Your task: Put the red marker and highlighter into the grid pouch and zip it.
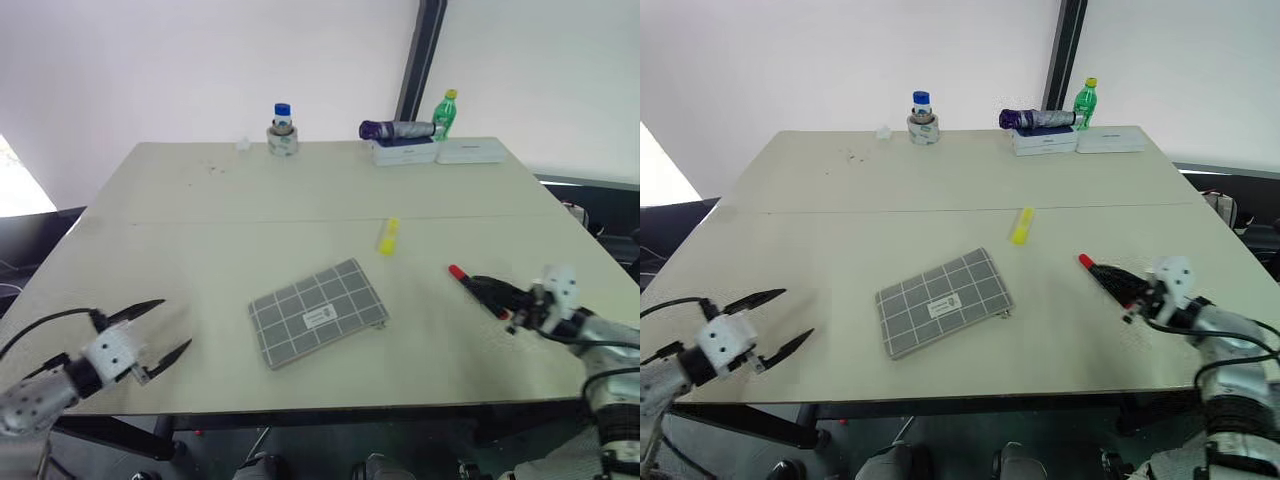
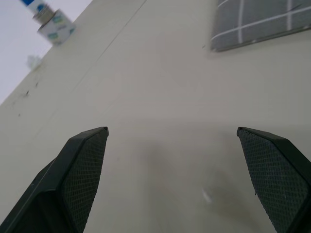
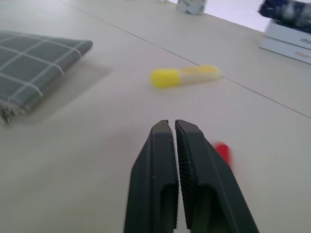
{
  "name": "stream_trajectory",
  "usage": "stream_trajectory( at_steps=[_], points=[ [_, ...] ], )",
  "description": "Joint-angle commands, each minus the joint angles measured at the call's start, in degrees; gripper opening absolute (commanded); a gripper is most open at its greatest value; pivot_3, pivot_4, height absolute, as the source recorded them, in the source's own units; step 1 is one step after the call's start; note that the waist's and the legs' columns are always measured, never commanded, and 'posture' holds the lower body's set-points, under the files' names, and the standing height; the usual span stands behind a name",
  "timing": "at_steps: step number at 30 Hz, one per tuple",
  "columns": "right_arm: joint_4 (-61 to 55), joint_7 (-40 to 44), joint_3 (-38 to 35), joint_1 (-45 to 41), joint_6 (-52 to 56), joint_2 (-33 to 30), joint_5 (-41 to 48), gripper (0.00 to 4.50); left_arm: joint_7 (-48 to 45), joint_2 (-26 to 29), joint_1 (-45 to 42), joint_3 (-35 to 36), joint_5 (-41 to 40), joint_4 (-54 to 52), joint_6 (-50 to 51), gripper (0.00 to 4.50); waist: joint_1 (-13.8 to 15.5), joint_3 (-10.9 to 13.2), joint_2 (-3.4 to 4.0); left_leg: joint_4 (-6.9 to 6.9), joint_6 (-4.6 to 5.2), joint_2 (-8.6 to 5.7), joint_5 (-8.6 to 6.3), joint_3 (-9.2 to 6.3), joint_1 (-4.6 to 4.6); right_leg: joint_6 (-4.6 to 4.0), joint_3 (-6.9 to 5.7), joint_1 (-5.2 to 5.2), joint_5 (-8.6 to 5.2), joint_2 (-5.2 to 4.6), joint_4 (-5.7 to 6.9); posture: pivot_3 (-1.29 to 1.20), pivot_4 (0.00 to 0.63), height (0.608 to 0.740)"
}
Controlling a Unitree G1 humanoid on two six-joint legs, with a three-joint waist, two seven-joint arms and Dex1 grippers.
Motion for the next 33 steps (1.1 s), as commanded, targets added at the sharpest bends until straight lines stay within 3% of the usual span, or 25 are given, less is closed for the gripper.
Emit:
stream_trajectory(
  at_steps=[1,8,18,33],
  points=[
    [-9.3,-5.7,3.2,0.9,5.5,1.7,-2.0,0.05,-0.5,0.6,-1.2,-4.2,2.3,-5.1,-4.5,4.5,0.2,0.0,0.02,0.0,0.01,-0.02,-0.01,0.0,-0.01,0.0,0.0,0.01,0.0,-0.02,-0.01,0.0,0.15,0.74],
    [-15.3,-14.9,10.9,-0.4,14.1,4.0,-9.6,0.05,0.6,1.1,-4.9,-13.7,12.1,-3.4,-14.9,4.5,0.1,0.0,0.03,-0.01,0.03,-0.03,-0.02,0.02,-0.02,-0.01,0.0,-0.02,-0.01,0.0,-0.03,0.0,0.15,0.74],
    [-12.6,-22.9,16.8,-3.6,12.9,6.0,-19.0,0.05,7.3,0.5,-12.4,-20.5,21.7,5.3,-23.4,4.5,0.1,0.0,0.13,-0.01,0.17,-0.02,0.07,0.06,-0.02,0.04,-0.04,-0.01,0.02,0.13,-0.02,0.0,0.15,0.74],
    [-14.3,-22.7,22.2,-7.2,10.7,8.2,-23.3,0.05,12.2,-0.2,-17.3,-26.3,26.4,6.4,-22.1,4.5,0.3,-0.1,0.21,0.03,0.18,-0.04,0.08,0.08,-0.01,0.07,-0.05,0.05,0.03,0.23,0.0,0.0,0.15,0.74]
  ],
)
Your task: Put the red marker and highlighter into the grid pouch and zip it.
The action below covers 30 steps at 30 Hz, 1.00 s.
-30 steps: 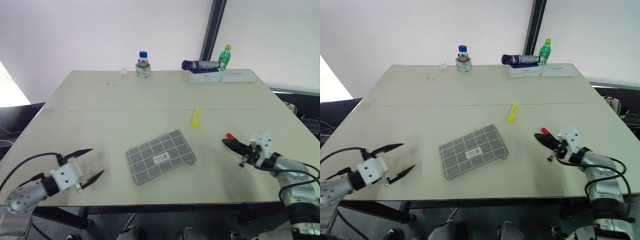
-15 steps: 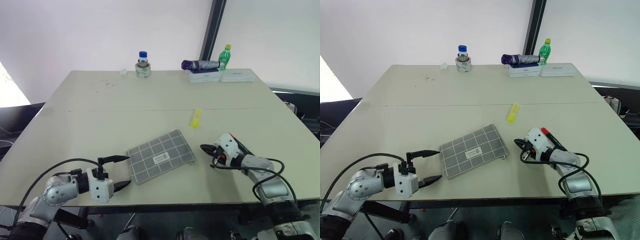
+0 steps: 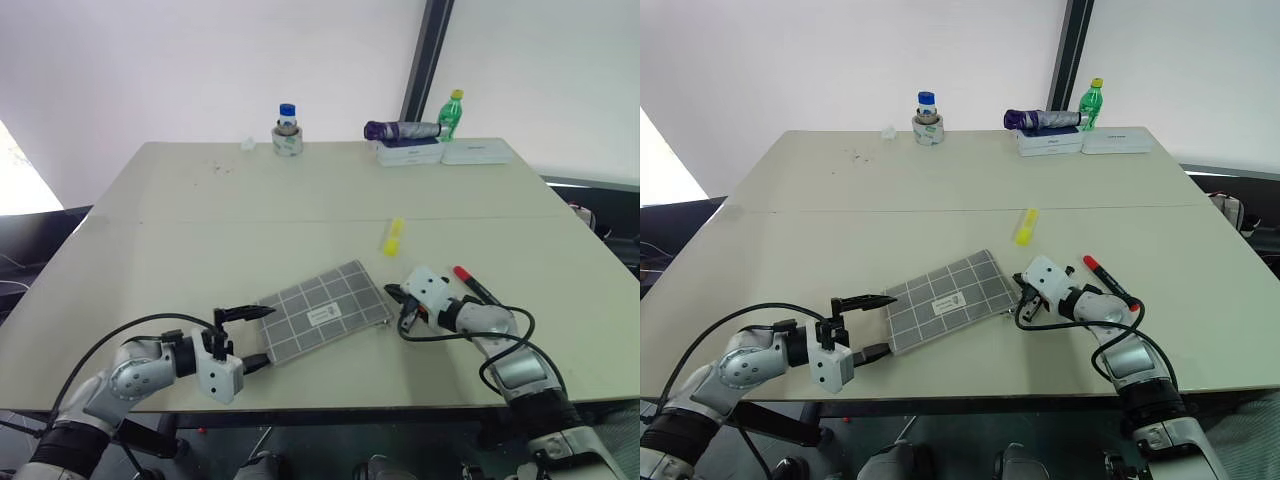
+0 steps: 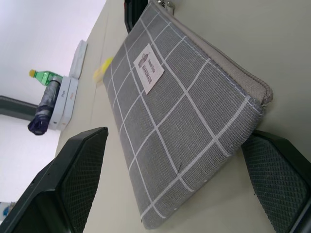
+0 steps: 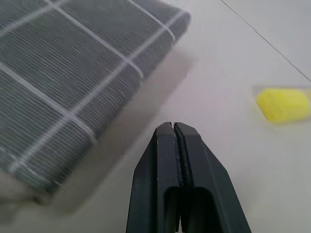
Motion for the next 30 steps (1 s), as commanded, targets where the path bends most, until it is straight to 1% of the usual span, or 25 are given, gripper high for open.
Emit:
stream_trajectory(
  at_steps=[1,9,14,19,22,27,29,30],
  points=[
    [-2.5,0.1,1.1,-1.6,-0.8,0.7,-0.8,0.05,-0.1,-0.3,-0.6,-2.8,2.6,0.6,1.4,4.5,0.0,0.0,0.0,0.0,0.0,0.0,0.0,0.0,0.0,0.0,0.0,0.0,0.0,0.0,0.0,0.0,0.15,0.74],
    [-2.4,0.4,1.2,-1.7,-0.6,1.0,-0.5,0.05,1.3,-1.3,-2.8,-4.6,3.3,1.0,3.3,4.5,0.0,0.0,0.0,0.01,0.0,-0.01,0.01,0.01,0.0,0.01,-0.01,0.02,0.0,0.02,0.0,0.0,0.15,0.74],
    [-1.4,0.1,1.3,-2.0,-0.9,1.3,-0.8,0.05,1.2,-2.6,-4.4,-6.6,3.3,0.7,3.1,4.5,0.1,0.0,0.0,0.02,0.0,-0.01,0.01,0.01,0.0,0.01,-0.01,0.02,0.0,0.02,0.01,0.0,0.15,0.74],
    [-1.5,0.1,1.4,-2.1,-0.7,1.4,-0.8,0.05,1.3,-2.5,-5.4,-7.4,3.0,1.9,2.4,4.5,-0.1,0.0,0.0,0.02,-0.01,0.0,0.02,0.02,0.0,0.01,-0.01,0.02,0.0,0.03,0.01,0.0,0.15,0.74],
    [-1.6,0.1,1.2,-1.8,-0.7,1.2,-0.7,0.0,1.0,-2.0,-5.5,-7.7,2.3,2.3,1.8,3.59,-0.1,0.0,0.0,0.02,0.0,0.0,0.02,0.03,0.0,0.02,0.0,0.02,0.0,0.03,0.01,0.0,0.15,0.74],
    [-1.7,0.0,0.9,-1.7,-0.4,1.3,-0.4,0.0,1.2,-1.6,-5.4,-8.2,1.9,3.0,1.0,0.99,-0.1,0.0,0.02,0.02,-0.01,0.0,0.02,0.02,0.0,0.02,-0.01,0.01,0.0,0.03,0.01,0.0,0.15,0.74],
    [-1.6,0.2,0.7,-1.9,0.0,1.5,0.1,0.0,1.1,-1.5,-5.4,-8.3,1.6,3.1,0.9,0.05,-0.1,0.0,0.02,0.02,0.0,0.0,0.01,0.02,0.01,0.02,0.0,0.01,0.0,0.03,0.01,0.0,0.15,0.74],
    [-1.7,0.3,0.6,-2.0,0.4,1.7,0.5,0.0,1.0,-1.5,-5.3,-8.3,1.4,3.1,0.9,0.05,-0.2,0.0,0.02,0.02,0.0,0.0,0.02,0.02,0.01,0.02,0.0,0.02,0.0,0.03,0.01,0.0,0.15,0.74]
  ],
)
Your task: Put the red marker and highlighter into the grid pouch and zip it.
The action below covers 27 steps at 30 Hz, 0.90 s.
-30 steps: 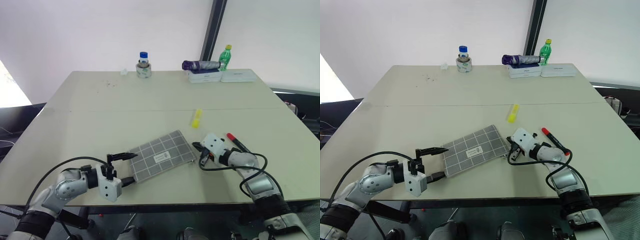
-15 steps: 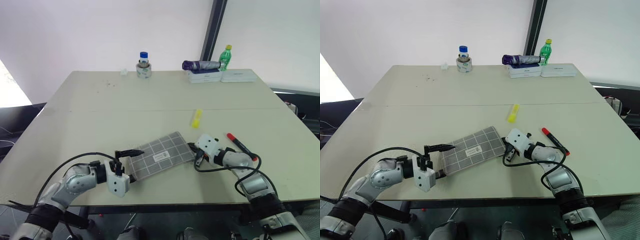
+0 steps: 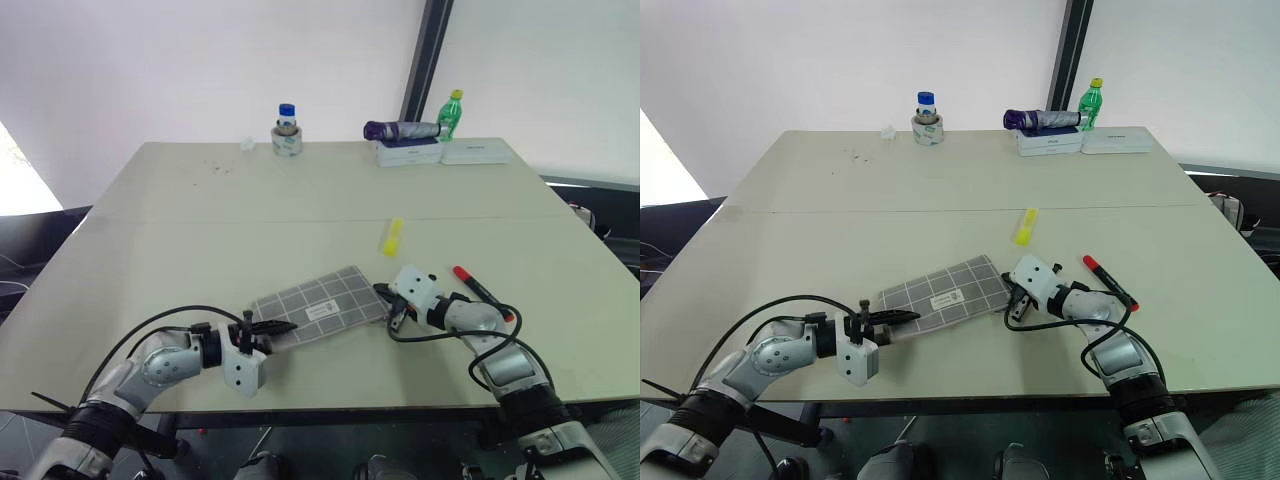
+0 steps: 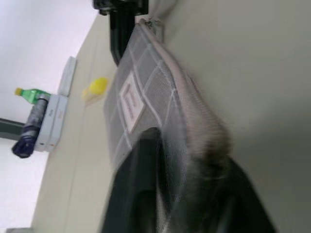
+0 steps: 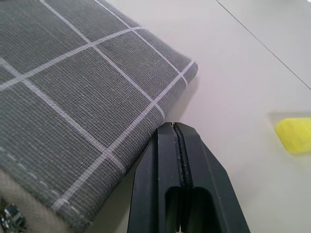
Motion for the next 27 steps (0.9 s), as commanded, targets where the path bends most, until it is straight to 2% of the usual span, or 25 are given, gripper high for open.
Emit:
stream_trajectory(
  at_steps=[1,4,7,10,11,14,18,20,24,27],
  points=[
    [-1.4,0.3,-1.1,-1.1,0.7,0.6,1.4,0.0,-0.5,0.3,1.2,-1.5,-0.1,0.8,0.0,0.05,-0.1,0.0,0.0,0.0,0.0,0.0,0.0,0.0,0.0,0.0,0.0,0.0,0.0,0.0,0.0,0.0,0.15,0.74],
    [-2.0,2.7,-2.8,-1.2,2.5,1.1,5.5,0.0,-0.4,-0.1,1.6,-0.4,-2.3,0.4,1.7,0.05,-0.1,0.0,0.0,-0.01,0.0,0.0,0.0,0.0,0.0,0.0,0.0,0.0,0.0,0.01,0.0,0.0,0.15,0.74],
    [-3.1,5.0,-4.2,-1.3,3.9,0.9,8.7,0.79,-0.2,-0.2,2.4,0.9,-5.1,-0.7,3.7,0.0,-0.1,0.0,0.0,0.0,0.0,0.0,0.0,0.0,0.0,0.0,0.0,0.0,0.0,0.01,0.0,0.0,0.15,0.74],
    [-4.3,5.6,-7.4,-1.7,6.3,1.3,13.1,2.24,1.0,0.1,4.2,3.6,-8.0,-2.3,6.0,0.0,-0.3,0.0,0.01,-0.01,0.0,0.02,0.0,-0.01,0.0,0.01,0.0,-0.01,0.0,0.02,0.0,0.0,0.15,0.74],
    [-4.9,5.9,-8.7,-1.7,7.4,1.2,14.8,2.87,1.5,0.3,5.0,4.6,-9.1,-2.8,6.7,0.0,-0.3,0.0,0.02,-0.02,0.0,0.03,0.0,-0.01,0.0,0.0,0.0,-0.02,0.0,0.03,0.01,0.0,0.15,0.74],
    [-7.3,9.0,-11.5,-0.6,8.2,0.1,19.6,4.33,3.5,0.9,6.8,7.4,-8.8,-3.2,7.2,0.0,-0.2,0.0,0.02,-0.03,-0.01,0.05,0.01,-0.03,0.0,0.0,0.01,-0.02,0.0,0.04,0.01,0.0,0.15,0.74],
    [-11.8,14.1,-10.8,2.9,8.6,-0.8,23.0,4.43,5.8,0.1,6.8,8.9,-7.4,-3.1,8.2,0.0,0.1,0.0,0.01,-0.03,0.0,0.04,-0.01,-0.04,0.0,0.0,0.0,-0.01,0.0,0.01,0.0,0.0,0.15,0.74],
    [-12.1,13.9,-9.4,3.5,8.8,0.2,22.3,4.43,6.9,-0.5,6.2,9.2,-6.7,-3.1,8.4,0.0,0.1,0.0,0.01,-0.02,0.01,0.03,-0.02,-0.06,0.0,0.0,-0.01,0.0,0.0,-0.01,-0.01,0.0,0.15,0.74],
    [-8.9,6.4,-6.8,2.6,8.7,4.0,16.8,4.43,7.8,-0.7,5.5,9.1,-5.9,-3.5,8.1,0.0,-0.1,0.0,0.01,-0.02,0.0,0.03,-0.01,-0.06,0.0,0.0,-0.01,-0.02,0.0,0.0,0.01,0.0,0.15,0.74],
    [-8.8,0.9,-6.6,2.8,10.3,8.0,16.0,4.43,8.0,-0.4,5.5,9.1,-5.6,-3.2,7.6,0.0,-0.1,0.0,0.01,-0.04,-0.02,0.03,0.0,-0.03,0.0,0.0,-0.01,-0.04,0.0,0.02,0.01,0.0,0.15,0.74]
  ],
)
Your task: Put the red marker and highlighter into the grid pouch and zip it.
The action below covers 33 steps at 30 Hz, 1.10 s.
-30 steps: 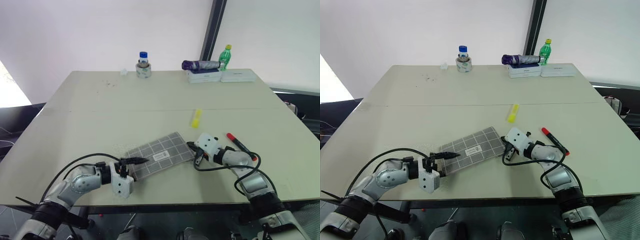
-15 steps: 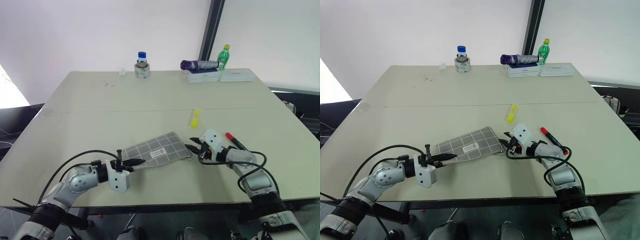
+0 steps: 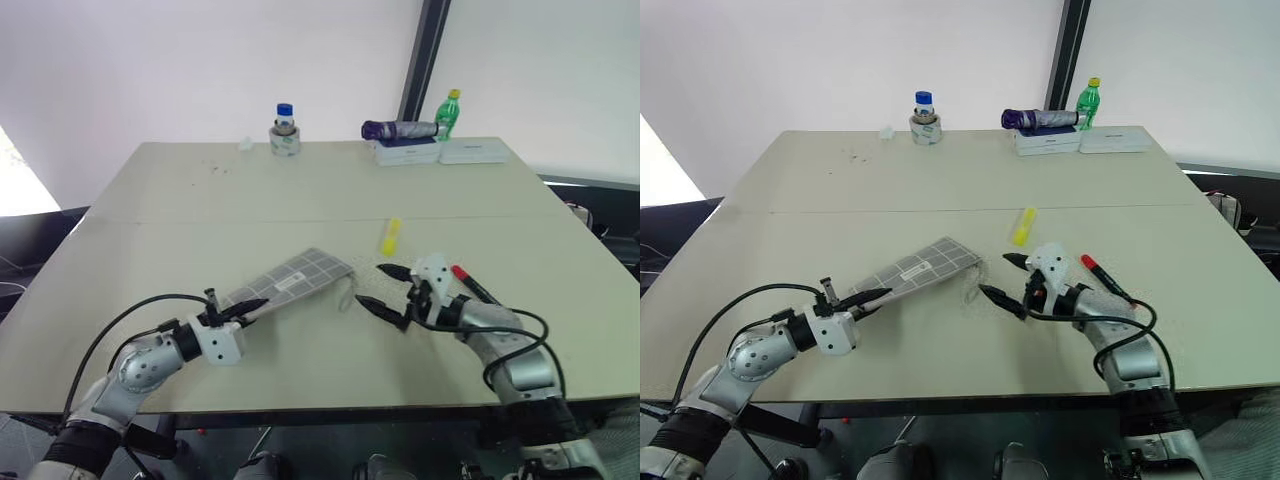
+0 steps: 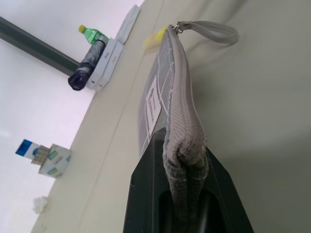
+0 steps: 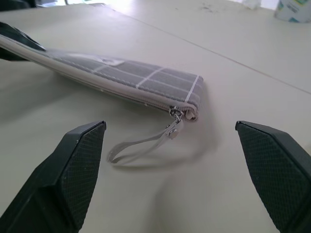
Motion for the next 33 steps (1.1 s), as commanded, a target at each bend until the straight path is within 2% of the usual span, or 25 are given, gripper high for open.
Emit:
stream_trajectory(
  at_steps=[1,8,15,18,25,26,33],
  points=[
    [-1.6,-5.5,-0.8,-0.7,2.1,4.2,1.1,4.43,0.9,0.7,-0.2,1.4,0.0,-1.2,-0.9,0.0,0.0,0.0,0.0,-0.01,0.0,0.0,0.0,0.01,-0.01,0.0,0.0,-0.01,0.0,0.0,0.0,0.0,0.15,0.74],
    [-3.7,-10.9,-1.0,-0.9,9.8,10.0,3.8,4.43,1.8,0.9,-0.4,1.7,1.1,-1.0,-2.0,0.0,0.1,0.0,0.0,0.0,-0.01,-0.01,0.0,0.0,-0.05,0.0,0.0,-0.03,0.0,0.0,0.0,0.0,0.15,0.74],
    [-3.8,-14.9,0.6,-1.0,11.4,11.4,1.0,4.43,3.2,1.0,-0.4,1.6,2.1,-0.9,-2.4,0.0,0.0,0.0,0.0,-0.02,0.0,-0.01,0.0,-0.01,-0.07,0.0,0.0,-0.06,0.0,-0.01,0.0,0.0,0.15,0.74],
    [-2.9,-16.5,0.9,-1.9,11.1,12.1,0.2,3.68,4.0,0.9,-0.1,1.6,2.7,-0.8,-2.8,0.0,-0.1,0.0,0.0,-0.02,-0.01,-0.01,0.0,0.0,-0.07,0.0,0.0,-0.06,0.0,0.0,0.0,0.0,0.15,0.74],
    [-4.2,-16.0,2.1,-0.9,12.8,11.3,-0.1,0.18,5.2,1.0,-0.1,1.5,3.6,-0.6,-3.1,0.0,0.0,0.0,0.0,-0.03,-0.01,-0.01,0.0,0.0,-0.1,0.0,0.0,-0.08,0.0,0.0,0.0,0.0,0.15,0.74],
    [-4.6,-15.9,2.0,-0.7,13.3,11.2,0.1,0.08,5.4,1.1,-0.1,1.5,3.9,-0.4,-3.2,0.0,0.0,0.0,0.0,-0.03,-0.01,-0.01,0.0,0.0,-0.1,0.0,0.0,-0.08,0.0,0.0,0.0,0.0,0.15,0.74],
    [-8.5,-16.0,4.4,-2.1,15.3,10.8,-1.2,0.08,6.6,0.6,0.3,1.1,5.0,0.0,-3.5,0.0,-0.1,0.0,0.0,-0.03,-0.01,0.0,0.0,-0.01,-0.13,0.0,0.0,-0.13,0.0,0.0,0.0,0.0,0.15,0.74]
  ],
)
